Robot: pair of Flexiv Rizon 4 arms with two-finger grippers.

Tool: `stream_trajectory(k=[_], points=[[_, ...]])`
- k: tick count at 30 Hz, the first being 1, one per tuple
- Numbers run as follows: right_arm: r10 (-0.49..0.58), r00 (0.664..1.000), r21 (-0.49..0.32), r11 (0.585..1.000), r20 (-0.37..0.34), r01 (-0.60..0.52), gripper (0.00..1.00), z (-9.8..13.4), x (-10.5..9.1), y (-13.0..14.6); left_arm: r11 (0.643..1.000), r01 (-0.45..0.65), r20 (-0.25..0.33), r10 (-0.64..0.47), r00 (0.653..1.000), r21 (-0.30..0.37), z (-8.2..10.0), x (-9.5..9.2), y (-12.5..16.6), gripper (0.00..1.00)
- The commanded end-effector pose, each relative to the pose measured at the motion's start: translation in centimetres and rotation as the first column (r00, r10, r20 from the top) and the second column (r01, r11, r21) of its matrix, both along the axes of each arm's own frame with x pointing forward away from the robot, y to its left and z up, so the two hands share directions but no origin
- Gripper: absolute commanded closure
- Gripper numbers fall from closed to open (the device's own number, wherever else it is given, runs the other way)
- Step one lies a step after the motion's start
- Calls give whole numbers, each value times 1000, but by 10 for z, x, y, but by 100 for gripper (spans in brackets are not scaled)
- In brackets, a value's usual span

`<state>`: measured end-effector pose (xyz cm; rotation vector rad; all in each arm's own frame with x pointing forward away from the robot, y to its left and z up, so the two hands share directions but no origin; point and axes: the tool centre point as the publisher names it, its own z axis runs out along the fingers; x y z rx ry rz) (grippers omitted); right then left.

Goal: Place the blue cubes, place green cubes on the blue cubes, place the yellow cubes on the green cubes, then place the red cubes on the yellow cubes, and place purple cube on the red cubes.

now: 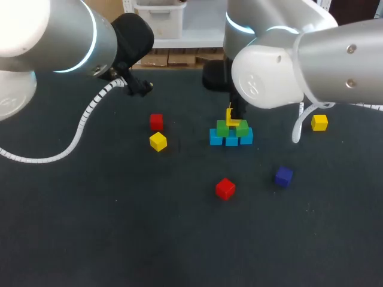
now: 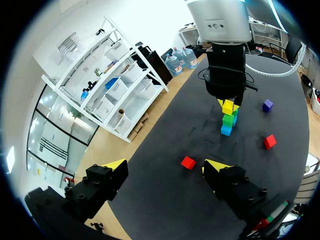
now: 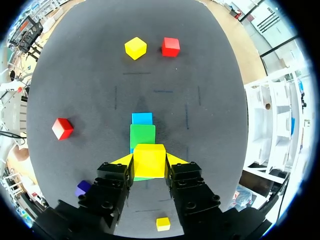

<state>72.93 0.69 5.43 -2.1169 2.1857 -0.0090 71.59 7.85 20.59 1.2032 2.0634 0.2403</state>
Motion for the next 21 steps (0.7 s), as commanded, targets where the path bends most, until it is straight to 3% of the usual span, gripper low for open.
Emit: stream_trajectory(k=[1,21], points=[[-2,1000,5,1000,9,2,86,1,-4,-2,1000,2,-1,-2,1000,-2,0,1,0,0],[-2,1000,3,1000,5,2,81,-2,-6,0,1000,2,-1,-2,1000,-2,0,1,0,0]])
